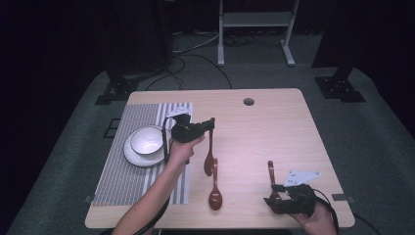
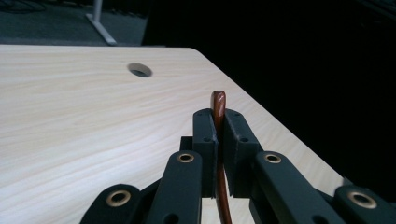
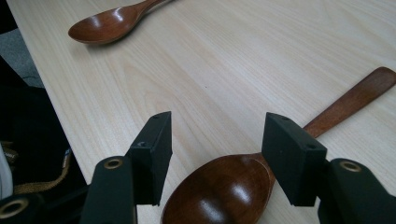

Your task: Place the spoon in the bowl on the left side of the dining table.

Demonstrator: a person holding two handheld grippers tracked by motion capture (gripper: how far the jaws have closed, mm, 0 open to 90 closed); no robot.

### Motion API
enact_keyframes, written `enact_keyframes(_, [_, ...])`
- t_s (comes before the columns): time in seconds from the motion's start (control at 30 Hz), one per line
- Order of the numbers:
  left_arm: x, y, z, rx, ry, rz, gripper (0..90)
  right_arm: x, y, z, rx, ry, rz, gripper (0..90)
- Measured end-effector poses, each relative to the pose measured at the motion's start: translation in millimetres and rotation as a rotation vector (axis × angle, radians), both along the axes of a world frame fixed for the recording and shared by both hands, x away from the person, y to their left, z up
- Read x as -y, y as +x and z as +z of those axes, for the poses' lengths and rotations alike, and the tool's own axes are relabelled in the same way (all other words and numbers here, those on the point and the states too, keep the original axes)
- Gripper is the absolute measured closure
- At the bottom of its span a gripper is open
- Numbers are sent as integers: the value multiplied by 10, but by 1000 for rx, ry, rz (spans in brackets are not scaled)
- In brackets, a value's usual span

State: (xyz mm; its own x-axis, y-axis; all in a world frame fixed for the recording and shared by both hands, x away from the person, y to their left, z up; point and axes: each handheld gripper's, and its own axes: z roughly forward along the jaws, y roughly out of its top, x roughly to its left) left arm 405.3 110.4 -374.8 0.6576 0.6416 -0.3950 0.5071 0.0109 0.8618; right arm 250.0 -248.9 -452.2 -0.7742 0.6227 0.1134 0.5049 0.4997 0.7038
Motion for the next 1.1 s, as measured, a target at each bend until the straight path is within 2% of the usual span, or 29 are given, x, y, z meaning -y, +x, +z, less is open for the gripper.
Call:
enact_keyframes(0.23, [-238,43,76,4,-8,52,844,29,3,-11,-7,5,-8,416])
enact_keyframes(0.33, [-320,56,121,16,4,71,844,43,7,-11,-6,14,-12,416])
enact_keyframes(0.53, [-495,80,192,22,-6,106,844,42,-2,-3,0,13,-12,416])
enact_keyframes(0.6, [-536,71,221,31,3,111,844,41,-1,-6,-2,14,-14,416])
enact_keyframes(1.1, [-941,104,397,56,-18,205,844,40,3,-8,-4,22,-20,419])
